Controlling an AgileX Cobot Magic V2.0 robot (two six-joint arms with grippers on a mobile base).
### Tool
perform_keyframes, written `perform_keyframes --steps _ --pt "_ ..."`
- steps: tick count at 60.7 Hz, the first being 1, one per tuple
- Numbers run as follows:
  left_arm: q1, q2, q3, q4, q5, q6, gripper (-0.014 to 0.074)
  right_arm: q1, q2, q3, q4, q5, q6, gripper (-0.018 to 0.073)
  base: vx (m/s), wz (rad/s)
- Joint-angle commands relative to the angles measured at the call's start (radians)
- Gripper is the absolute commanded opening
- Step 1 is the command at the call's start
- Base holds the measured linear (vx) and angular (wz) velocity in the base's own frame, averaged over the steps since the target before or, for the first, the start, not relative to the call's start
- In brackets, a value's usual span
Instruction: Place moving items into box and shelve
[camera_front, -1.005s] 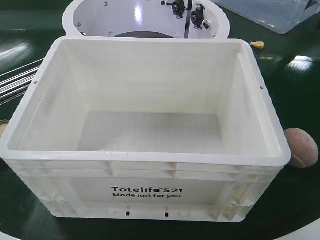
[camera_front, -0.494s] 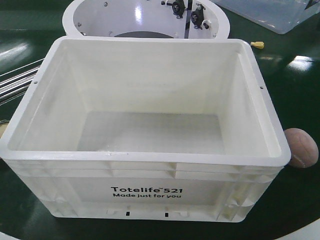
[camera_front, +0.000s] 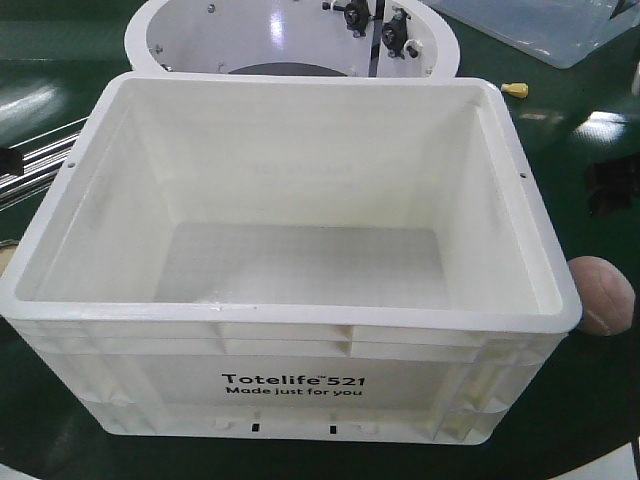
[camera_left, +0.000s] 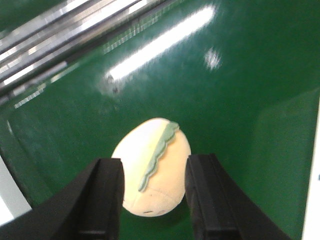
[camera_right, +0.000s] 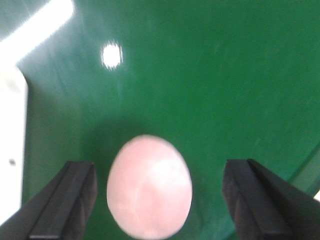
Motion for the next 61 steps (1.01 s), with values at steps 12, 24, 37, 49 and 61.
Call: perform_keyframes --steps 12,24,37,49,61 --pt "0.001 0.086 0.037 0.026 -0.035 0.025 0.0423 -0.006 0.052 0.108 0.005 -0.081 -0.007 0.0571 0.00 0.00" --pt "0.002 0.119 0.107 0.077 -0.109 0.015 0.0423 -0.006 0.057 0.184 0.020 -0.159 0.015 0.0571 0.00 0.00" --pt "0.002 0.198 0.124 0.166 -0.118 0.014 0.0423 -0.006 0.061 0.199 0.019 -0.210 0.011 0.0571 0.00 0.00" --pt "0.003 0.287 0.124 0.213 -0.104 -0.038 0.0423 -0.006 0.090 0.198 0.062 -0.210 0.000 0.0571 0.00 0.00" --pt "0.003 0.314 0.123 0.211 -0.094 -0.039 0.0407 -0.006 0.176 0.198 0.071 -0.203 -0.012 0.0554 0.00 0.00"
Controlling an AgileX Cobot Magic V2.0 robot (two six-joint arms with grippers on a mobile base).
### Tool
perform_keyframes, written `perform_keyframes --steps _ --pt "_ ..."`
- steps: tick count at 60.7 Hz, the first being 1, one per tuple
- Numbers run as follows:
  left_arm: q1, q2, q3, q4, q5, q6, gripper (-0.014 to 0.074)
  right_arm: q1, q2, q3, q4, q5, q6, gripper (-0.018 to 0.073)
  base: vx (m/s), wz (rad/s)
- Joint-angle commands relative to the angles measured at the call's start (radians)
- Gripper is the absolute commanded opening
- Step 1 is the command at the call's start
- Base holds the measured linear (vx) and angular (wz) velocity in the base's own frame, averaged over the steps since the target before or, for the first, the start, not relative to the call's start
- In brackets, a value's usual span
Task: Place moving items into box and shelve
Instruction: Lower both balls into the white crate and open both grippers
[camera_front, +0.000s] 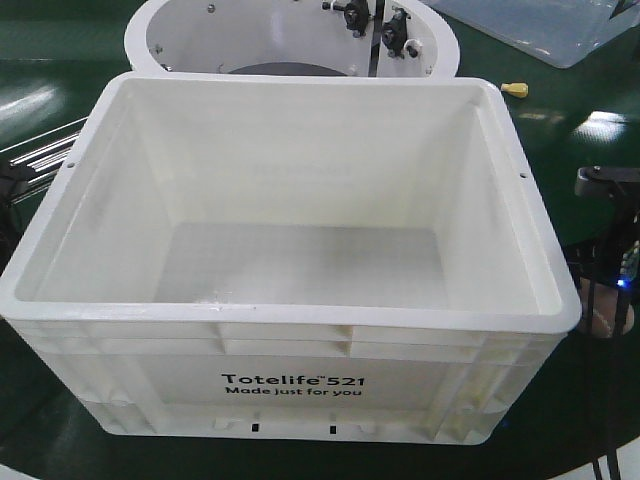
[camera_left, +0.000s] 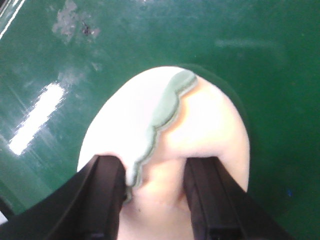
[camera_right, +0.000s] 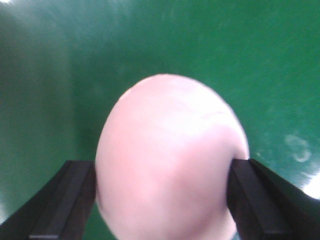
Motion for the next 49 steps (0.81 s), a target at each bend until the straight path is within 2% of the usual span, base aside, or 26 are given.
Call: perform_keyframes --steps 1,5,6,13,22,27,32,38,43,45,49 --pt "0.003 -0.008 -0.007 -0.003 0.015 -0.014 0.0400 -0.005 0.006 -0.022 0.018 -0.013 -0.012 0.0547 0.00 0.00" --pt "0.003 -0.008 -0.008 -0.003 0.015 -0.013 0.0354 -0.005 0.020 -0.022 0.018 -0.005 -0.012 0.0503 0.00 0.00" --pt "0.002 -0.093 -0.023 0.021 0.009 -0.053 -0.0007 -0.005 -0.018 -0.090 0.014 -0.023 0.007 -0.0010 0.00 0.00" --pt "0.002 -0.185 -0.072 0.061 0.031 -0.056 -0.0006 -0.005 -0.079 -0.156 0.014 -0.013 0.022 -0.0008 0.00 0.00" --pt "0.002 -0.317 -0.174 0.071 0.059 -0.055 -0.0006 -0.005 -0.176 -0.248 0.014 0.007 0.022 -0.0006 0.00 0.00" --pt "0.002 -0.391 -0.235 0.061 0.059 -0.052 -0.0006 -0.004 -0.227 -0.300 0.008 0.004 0.017 -0.0005 0.00 0.00" --pt "0.000 -0.446 -0.296 0.014 0.056 -0.014 -0.0006 -0.004 -0.282 -0.358 0.008 -0.002 0.011 -0.0005 0.00 0.00" --pt "0.000 -0.492 -0.366 -0.108 0.043 0.083 -0.0006 -0.002 -0.330 -0.415 0.026 -0.005 0.011 -0.0005 0.00 0.00" --pt "-0.003 -0.523 -0.417 -0.277 0.017 0.183 -0.0006 0.020 -0.359 -0.464 0.080 -0.005 -0.028 -0.0005 0.00 0.00" --pt "-0.009 -0.531 -0.436 -0.369 0.003 0.221 -0.0004 0.039 -0.367 -0.477 0.095 -0.005 -0.064 -0.0005 0.00 0.00" --pt "-0.024 -0.538 -0.462 -0.547 -0.017 0.281 -0.0003 0.113 -0.381 -0.495 0.126 -0.006 -0.128 -0.0005 0.00 0.00"
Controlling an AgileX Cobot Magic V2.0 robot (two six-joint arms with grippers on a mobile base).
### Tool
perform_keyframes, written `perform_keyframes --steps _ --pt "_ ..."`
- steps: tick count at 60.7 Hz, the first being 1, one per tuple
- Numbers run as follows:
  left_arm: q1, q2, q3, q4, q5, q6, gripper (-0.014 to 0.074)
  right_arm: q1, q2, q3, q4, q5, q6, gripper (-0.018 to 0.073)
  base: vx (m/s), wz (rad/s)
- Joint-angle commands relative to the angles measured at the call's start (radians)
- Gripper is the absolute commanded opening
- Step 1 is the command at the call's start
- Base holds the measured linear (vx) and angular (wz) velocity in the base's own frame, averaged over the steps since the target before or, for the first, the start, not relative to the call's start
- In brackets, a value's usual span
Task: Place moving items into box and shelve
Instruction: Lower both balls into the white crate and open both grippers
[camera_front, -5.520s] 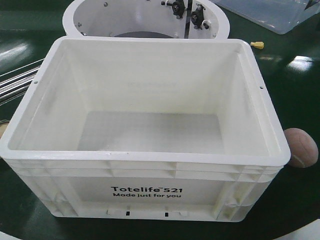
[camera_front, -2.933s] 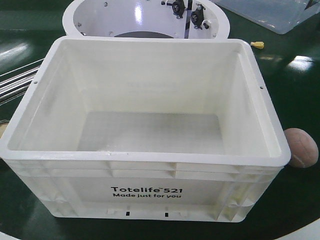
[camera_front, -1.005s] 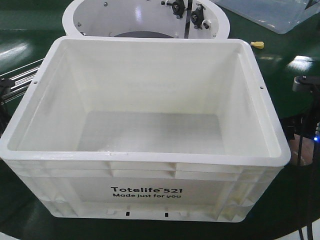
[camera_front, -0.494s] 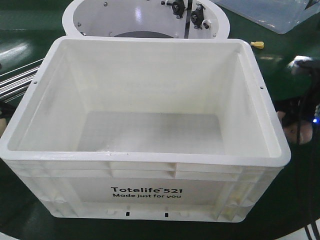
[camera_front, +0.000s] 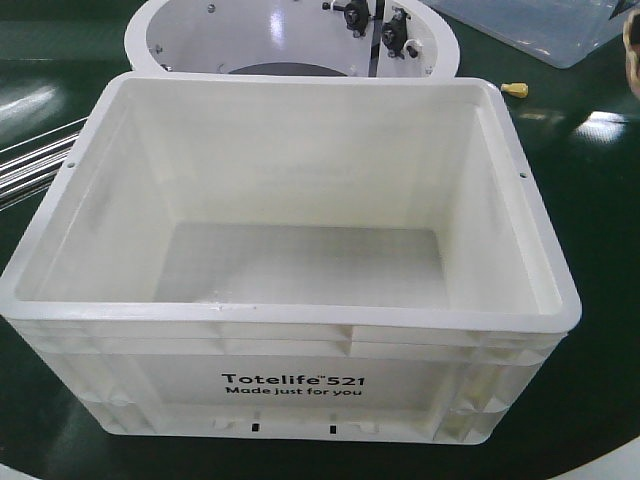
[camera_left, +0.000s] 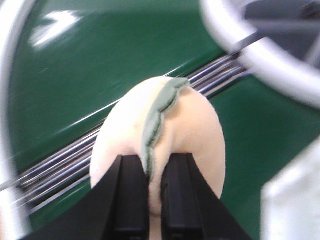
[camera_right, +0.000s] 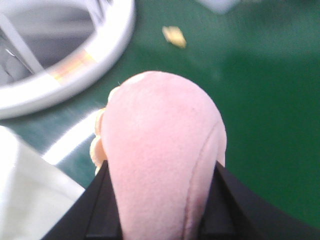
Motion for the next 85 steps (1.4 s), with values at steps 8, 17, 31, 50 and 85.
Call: perform_keyframes --steps 8,17,31,50,85 --pt "-0.066 -0.028 -0.061 -0.568 -0.091 0.239 -0.0002 0.258 -0.040 -0.059 0.075 -0.059 -0.089 -0.0004 0.00 0.00" --pt "-0.125 0.017 -0.061 -0.800 0.012 0.355 0.0000 0.459 0.013 -0.059 0.072 -0.045 -0.086 0.0000 0.00 0.00" --pt "-0.144 0.119 -0.061 -0.864 0.125 0.374 0.0011 0.562 0.117 -0.059 0.077 0.003 -0.086 0.0056 0.00 0.00" --pt "-0.164 0.264 -0.059 -0.863 0.143 0.374 0.0272 0.560 0.211 -0.059 0.109 0.028 -0.063 0.0384 0.00 0.00" --pt "-0.159 0.174 -0.065 -0.817 0.081 0.421 0.0556 0.541 0.041 -0.062 -0.107 -0.021 0.090 0.0615 0.00 0.00"
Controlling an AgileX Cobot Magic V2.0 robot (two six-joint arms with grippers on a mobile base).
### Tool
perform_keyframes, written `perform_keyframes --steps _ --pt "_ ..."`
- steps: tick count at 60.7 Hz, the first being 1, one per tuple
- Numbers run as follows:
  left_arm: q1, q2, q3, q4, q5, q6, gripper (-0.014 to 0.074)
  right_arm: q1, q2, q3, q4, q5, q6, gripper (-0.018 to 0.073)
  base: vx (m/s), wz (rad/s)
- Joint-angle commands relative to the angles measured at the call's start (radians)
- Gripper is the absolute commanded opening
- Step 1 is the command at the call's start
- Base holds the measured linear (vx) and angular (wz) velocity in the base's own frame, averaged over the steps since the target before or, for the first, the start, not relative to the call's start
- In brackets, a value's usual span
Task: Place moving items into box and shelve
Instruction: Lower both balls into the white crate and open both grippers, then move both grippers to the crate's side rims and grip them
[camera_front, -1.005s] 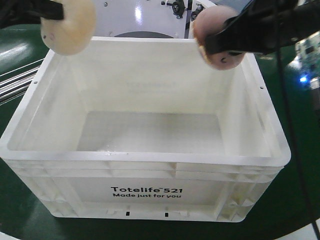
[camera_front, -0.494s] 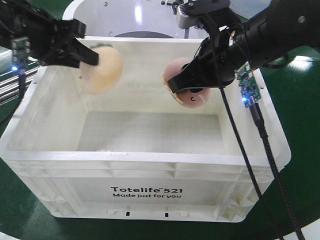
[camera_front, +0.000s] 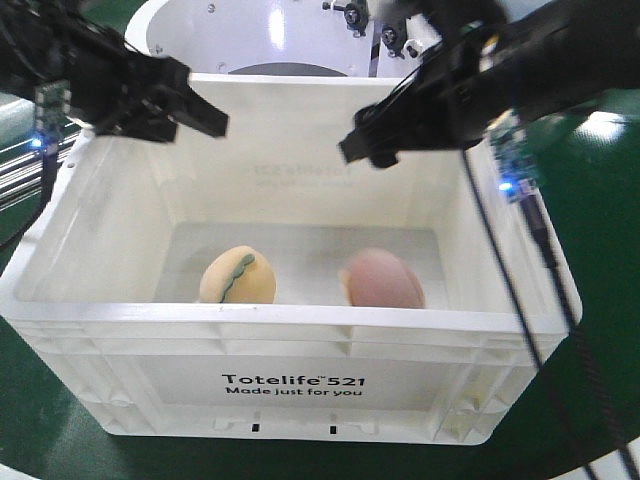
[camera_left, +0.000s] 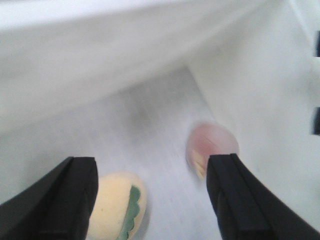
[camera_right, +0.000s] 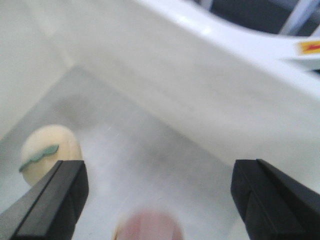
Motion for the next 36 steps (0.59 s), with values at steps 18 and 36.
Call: perform_keyframes --steps 18,36 --pt "0.033 -0.235 -0.022 0.401 -0.082 -0.242 0.0556 -0.101 -0.230 0.075 -0.194 0.087 0.143 0.0577 0.00 0.00" --pt "0.030 -0.266 0.218 0.406 -0.144 -0.332 0.0556 -0.118 -0.243 0.317 -0.174 -0.091 0.303 0.0577 0.00 0.00"
